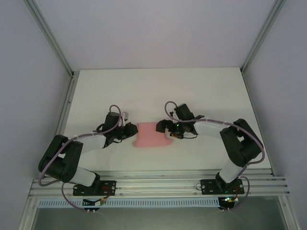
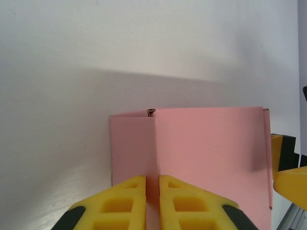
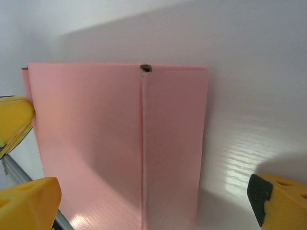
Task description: Assemble paper box
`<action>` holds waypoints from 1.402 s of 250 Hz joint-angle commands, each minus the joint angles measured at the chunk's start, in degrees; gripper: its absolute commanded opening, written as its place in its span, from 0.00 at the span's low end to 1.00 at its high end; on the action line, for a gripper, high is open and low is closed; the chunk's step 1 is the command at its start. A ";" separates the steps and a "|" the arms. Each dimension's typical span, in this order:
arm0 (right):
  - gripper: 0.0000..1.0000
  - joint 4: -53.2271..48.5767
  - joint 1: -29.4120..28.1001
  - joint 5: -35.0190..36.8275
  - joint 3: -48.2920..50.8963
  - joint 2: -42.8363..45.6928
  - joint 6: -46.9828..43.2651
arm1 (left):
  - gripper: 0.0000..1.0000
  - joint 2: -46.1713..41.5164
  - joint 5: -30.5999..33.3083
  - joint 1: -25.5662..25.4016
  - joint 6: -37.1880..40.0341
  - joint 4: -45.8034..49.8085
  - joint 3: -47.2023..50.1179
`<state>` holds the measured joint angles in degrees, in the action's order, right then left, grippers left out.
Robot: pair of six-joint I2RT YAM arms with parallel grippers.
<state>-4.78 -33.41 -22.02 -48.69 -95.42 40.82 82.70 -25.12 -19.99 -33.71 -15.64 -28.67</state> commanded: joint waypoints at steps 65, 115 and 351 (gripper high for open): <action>1.00 11.14 0.71 -14.77 0.96 -4.25 4.91 | 0.06 -1.86 -2.12 3.21 -1.18 -2.41 5.71; 0.76 15.09 0.71 -17.96 -0.17 -5.38 6.92 | 0.10 -3.89 -1.94 3.24 0.29 -1.15 4.64; 0.35 -24.47 16.02 -36.92 -5.42 11.11 21.83 | 1.00 -16.06 20.05 -24.40 78.03 47.48 -27.57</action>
<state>-21.71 -17.78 -49.63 -53.76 -83.57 57.43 62.35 -17.02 -41.98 28.86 21.87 -55.35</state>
